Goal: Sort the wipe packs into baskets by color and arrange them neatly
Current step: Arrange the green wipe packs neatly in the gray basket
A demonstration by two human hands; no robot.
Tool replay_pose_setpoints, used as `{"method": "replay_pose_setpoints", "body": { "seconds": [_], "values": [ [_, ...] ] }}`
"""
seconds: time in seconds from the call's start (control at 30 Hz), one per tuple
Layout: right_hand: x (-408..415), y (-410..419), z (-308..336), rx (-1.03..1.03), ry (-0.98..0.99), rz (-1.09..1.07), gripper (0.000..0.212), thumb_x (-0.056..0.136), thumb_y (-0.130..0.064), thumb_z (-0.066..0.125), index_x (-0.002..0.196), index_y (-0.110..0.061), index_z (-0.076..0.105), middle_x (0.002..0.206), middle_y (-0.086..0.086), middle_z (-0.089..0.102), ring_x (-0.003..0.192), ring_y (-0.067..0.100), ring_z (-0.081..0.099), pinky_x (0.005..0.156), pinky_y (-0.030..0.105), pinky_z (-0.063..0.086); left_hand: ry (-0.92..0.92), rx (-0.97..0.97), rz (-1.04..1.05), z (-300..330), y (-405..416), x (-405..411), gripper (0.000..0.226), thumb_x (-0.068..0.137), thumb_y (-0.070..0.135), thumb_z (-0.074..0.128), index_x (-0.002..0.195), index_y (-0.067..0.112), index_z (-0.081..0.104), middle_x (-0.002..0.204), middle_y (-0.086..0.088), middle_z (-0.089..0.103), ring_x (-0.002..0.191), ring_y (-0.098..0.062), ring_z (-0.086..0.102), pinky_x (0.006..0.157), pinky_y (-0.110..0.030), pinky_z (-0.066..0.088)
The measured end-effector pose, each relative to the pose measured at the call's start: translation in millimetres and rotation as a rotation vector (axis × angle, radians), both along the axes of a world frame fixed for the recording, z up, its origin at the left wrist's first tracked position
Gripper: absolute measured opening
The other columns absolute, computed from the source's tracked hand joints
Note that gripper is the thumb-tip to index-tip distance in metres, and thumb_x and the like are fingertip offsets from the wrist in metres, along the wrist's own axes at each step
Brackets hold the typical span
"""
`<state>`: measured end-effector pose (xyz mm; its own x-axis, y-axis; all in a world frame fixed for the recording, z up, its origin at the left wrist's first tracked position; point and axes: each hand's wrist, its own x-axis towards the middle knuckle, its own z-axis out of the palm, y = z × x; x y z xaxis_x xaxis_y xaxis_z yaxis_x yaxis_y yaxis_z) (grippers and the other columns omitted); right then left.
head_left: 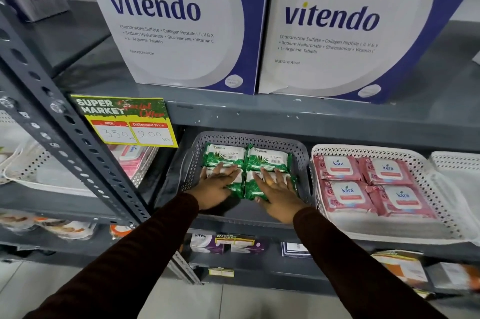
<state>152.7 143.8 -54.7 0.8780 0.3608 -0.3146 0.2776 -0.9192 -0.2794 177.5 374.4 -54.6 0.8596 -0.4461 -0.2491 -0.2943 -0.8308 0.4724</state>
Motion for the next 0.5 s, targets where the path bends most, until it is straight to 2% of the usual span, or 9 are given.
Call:
{"method": "replay_pose_setpoints", "body": {
  "seconds": [0.17,0.23,0.3,0.4,0.5],
  "values": [
    [-1,8,0,-0.012,0.027,-0.020,0.064,0.102,-0.051,0.022,0.155,-0.034,-0.008,0.161,-0.003,-0.024,0.146,0.032,-0.030,0.118,0.056,-0.018,0.043,0.041,-0.046,-3,-1,3,0.061,0.102,0.027,0.038,0.155,0.033,0.009,0.160,0.018,-0.005,0.145,-0.015,-0.021,0.110,-0.051,-0.025],
    [2,11,4,0.118,0.003,-0.091,0.058,0.103,-0.048,0.019,0.156,-0.031,0.004,0.165,-0.001,-0.011,0.149,0.028,-0.022,0.119,0.051,-0.017,0.051,-0.017,-0.016,4,-3,5,0.056,0.104,0.035,0.034,0.155,0.030,0.011,0.161,0.014,-0.002,0.146,-0.015,-0.015,0.112,-0.049,-0.021],
    [16,12,10,0.175,-0.147,-0.162,0.055,0.104,-0.040,0.023,0.156,-0.024,0.015,0.166,0.006,0.004,0.152,0.027,-0.009,0.120,0.048,-0.012,-0.040,-0.080,0.057,11,-3,15,0.054,0.105,0.035,0.030,0.155,0.023,0.013,0.162,0.006,0.000,0.147,-0.016,-0.008,0.117,-0.044,-0.014],
    [41,11,8,0.072,-0.225,-0.197,0.057,0.103,-0.039,0.024,0.157,-0.025,0.011,0.166,0.006,0.003,0.153,0.026,-0.006,0.120,0.050,-0.010,-0.208,0.079,0.082,12,0,36,0.056,0.105,0.036,0.025,0.155,0.016,0.008,0.162,0.001,-0.005,0.148,-0.022,-0.009,0.116,-0.043,-0.011],
    [55,14,-7,-0.019,-0.169,-0.181,0.061,0.102,-0.046,0.017,0.157,-0.027,0.000,0.166,0.003,-0.006,0.153,0.023,-0.011,0.121,0.054,-0.006,-0.190,0.251,0.074,2,-4,46,0.060,0.103,0.041,0.017,0.155,0.019,-0.003,0.162,0.000,-0.013,0.147,-0.027,-0.016,0.117,-0.051,-0.010]
  ]
}}
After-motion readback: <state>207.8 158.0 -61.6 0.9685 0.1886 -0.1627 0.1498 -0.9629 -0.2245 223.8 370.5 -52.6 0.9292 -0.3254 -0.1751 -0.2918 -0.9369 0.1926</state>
